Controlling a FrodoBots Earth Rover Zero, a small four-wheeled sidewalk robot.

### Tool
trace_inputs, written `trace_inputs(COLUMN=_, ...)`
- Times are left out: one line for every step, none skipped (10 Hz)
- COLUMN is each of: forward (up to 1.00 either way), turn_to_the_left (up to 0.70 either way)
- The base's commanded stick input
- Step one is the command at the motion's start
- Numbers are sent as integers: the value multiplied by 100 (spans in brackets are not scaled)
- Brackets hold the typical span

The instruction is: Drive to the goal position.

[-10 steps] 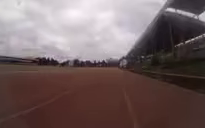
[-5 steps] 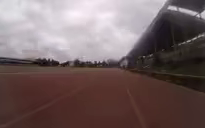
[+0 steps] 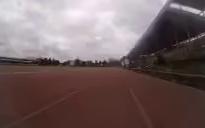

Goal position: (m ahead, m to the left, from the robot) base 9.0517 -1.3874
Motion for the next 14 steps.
trace_inputs(forward=85, turn_to_the_left=-25)
trace_inputs(forward=85, turn_to_the_left=-25)
trace_inputs(forward=85, turn_to_the_left=-25)
trace_inputs(forward=85, turn_to_the_left=-25)
trace_inputs(forward=85, turn_to_the_left=-25)
trace_inputs(forward=85, turn_to_the_left=-25)
trace_inputs(forward=85, turn_to_the_left=-25)
trace_inputs(forward=85, turn_to_the_left=-10)
trace_inputs(forward=85, turn_to_the_left=-4)
trace_inputs(forward=85, turn_to_the_left=0)
trace_inputs(forward=85, turn_to_the_left=0)
trace_inputs(forward=85, turn_to_the_left=0)
trace_inputs(forward=85, turn_to_the_left=0)
trace_inputs(forward=85, turn_to_the_left=0)
